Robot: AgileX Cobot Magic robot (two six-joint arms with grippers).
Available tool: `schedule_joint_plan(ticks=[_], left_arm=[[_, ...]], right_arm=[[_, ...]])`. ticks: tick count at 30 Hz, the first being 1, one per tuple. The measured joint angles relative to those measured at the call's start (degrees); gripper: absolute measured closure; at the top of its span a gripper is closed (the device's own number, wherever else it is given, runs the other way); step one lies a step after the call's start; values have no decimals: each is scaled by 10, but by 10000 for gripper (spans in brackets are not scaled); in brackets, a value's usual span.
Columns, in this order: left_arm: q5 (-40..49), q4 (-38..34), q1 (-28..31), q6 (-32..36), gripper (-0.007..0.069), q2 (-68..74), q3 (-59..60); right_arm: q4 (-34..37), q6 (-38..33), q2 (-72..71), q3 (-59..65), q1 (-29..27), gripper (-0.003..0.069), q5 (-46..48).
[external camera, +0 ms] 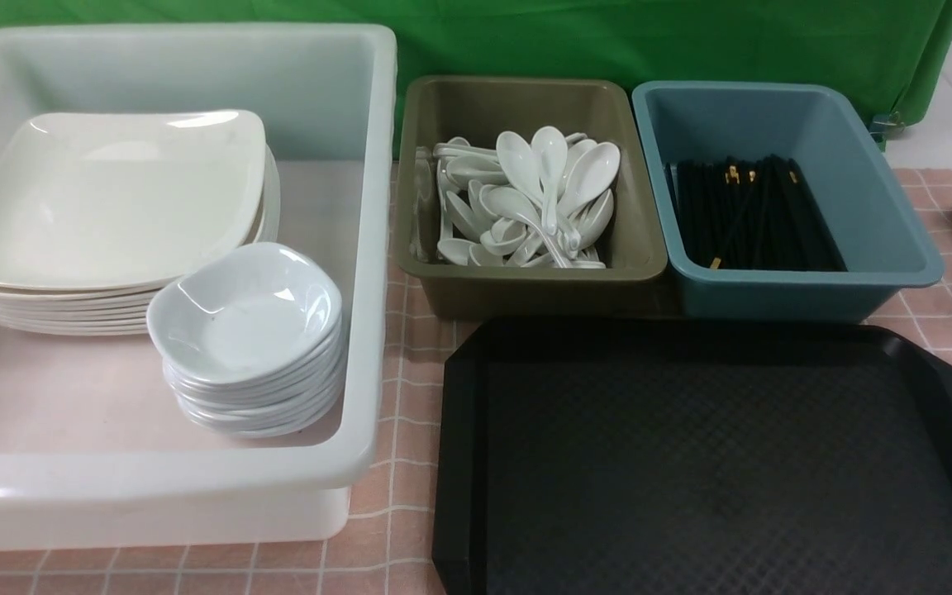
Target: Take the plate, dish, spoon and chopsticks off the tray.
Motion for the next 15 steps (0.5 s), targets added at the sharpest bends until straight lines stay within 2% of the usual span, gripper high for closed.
schedule_joint_plan(ticks=[4,9,11,13,15], left_arm=[[-6,68,0,6,606,0,17],[-94,122,0,-5,605,5,113],[-189,164,-1,-45,605,6,196],[-217,187,-4,-77,605,1,221],[-242,253,-19,-139,605,-16,274]], right_arm=[[0,0,0,0,0,454,0],[0,0,0,0,0,447,0],[0,0,0,0,0,442,0],[0,0,0,0,0,441,0],[0,0,0,0,0,437,0]])
